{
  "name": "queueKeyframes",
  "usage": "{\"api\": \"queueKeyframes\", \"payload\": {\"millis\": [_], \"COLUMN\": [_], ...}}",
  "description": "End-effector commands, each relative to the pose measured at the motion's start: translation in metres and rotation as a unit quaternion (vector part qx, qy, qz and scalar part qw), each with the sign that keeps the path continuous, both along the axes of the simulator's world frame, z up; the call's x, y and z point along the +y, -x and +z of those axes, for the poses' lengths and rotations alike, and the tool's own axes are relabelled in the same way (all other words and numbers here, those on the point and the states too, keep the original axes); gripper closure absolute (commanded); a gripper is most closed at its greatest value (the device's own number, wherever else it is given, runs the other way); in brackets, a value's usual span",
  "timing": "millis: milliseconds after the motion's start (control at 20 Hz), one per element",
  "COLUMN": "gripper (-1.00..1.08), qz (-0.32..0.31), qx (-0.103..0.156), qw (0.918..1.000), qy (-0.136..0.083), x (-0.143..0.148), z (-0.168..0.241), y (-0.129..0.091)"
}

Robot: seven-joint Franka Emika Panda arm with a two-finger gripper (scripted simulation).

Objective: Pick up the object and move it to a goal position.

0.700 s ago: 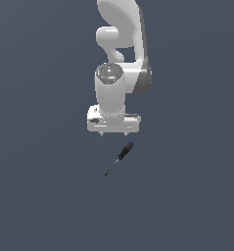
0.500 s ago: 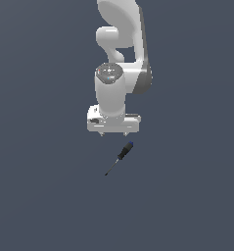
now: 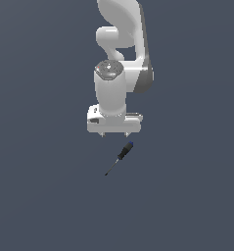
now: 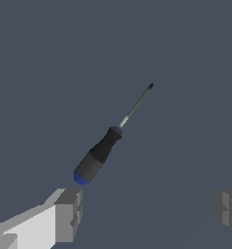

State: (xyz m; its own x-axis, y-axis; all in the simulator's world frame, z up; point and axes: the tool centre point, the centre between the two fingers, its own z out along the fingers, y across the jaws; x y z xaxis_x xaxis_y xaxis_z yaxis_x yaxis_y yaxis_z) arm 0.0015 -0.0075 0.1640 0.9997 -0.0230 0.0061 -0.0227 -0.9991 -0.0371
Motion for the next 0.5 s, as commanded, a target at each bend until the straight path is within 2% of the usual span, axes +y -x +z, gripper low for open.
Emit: {"api": "queueKeyframes", "payload": {"millis": [0, 450], "gripper": [-0.92, -0.92], "qz": [-0.003, -0.049], "qx": [0.0, 0.003], "qw": [1.0, 0.9988], "qy": [0.0, 0.001], "x": [0.0, 0.004], "z": [-0.001, -0.014], "y": [0.0, -0.007]}}
